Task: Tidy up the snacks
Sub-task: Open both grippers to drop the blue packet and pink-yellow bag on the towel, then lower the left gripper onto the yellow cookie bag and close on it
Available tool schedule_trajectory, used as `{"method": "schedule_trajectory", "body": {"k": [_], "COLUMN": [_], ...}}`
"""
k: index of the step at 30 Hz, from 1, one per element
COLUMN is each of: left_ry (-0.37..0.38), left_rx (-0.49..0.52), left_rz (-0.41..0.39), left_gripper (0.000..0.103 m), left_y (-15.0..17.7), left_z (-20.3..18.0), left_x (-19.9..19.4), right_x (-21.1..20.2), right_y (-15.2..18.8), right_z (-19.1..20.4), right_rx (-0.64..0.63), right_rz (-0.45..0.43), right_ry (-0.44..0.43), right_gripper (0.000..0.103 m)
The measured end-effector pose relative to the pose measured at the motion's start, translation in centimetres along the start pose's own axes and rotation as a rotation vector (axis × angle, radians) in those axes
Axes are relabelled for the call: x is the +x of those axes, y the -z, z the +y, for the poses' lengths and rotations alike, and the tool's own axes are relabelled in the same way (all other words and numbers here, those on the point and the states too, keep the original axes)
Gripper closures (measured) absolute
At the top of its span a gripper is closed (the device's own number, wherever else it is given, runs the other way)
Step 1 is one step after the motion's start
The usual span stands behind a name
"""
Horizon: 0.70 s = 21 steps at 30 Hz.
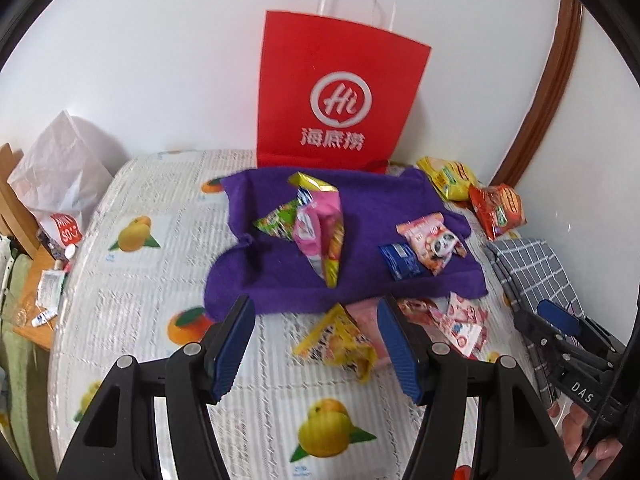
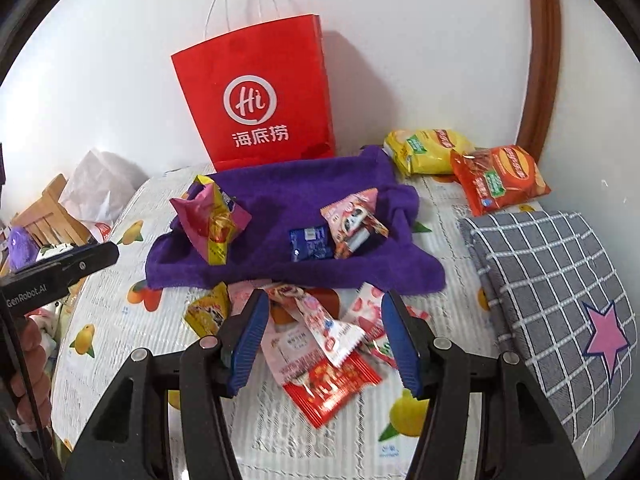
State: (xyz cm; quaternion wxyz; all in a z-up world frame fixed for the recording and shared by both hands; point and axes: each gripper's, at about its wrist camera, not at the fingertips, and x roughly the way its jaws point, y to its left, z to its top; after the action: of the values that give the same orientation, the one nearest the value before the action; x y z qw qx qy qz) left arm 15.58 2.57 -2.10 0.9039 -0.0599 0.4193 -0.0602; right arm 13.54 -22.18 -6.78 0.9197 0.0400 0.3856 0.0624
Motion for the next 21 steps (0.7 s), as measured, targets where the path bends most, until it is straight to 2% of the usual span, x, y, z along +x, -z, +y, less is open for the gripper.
{"method": "schedule_trajectory", "body": {"k": [11,21], "left_ry": [0.026,0.007], "left_rx": [-0.014,-0.025], "left_rz": [0.081,0.155], "left_gripper": [0.041,0.041], "left_y": [2.5,3.8], "left_z": [-2.4,-3.3], "left_x": [3.9,9.0], "right_x": [0.4,2.5], "right_y": [2.4,3.6], "right_z": [-3.8,-6.1], "right_rx": [0.021,0.026], "right_rz": [0.012,0.026], "right_ry": [0.017,0.036], "right_gripper": [0.045,0.045]}}
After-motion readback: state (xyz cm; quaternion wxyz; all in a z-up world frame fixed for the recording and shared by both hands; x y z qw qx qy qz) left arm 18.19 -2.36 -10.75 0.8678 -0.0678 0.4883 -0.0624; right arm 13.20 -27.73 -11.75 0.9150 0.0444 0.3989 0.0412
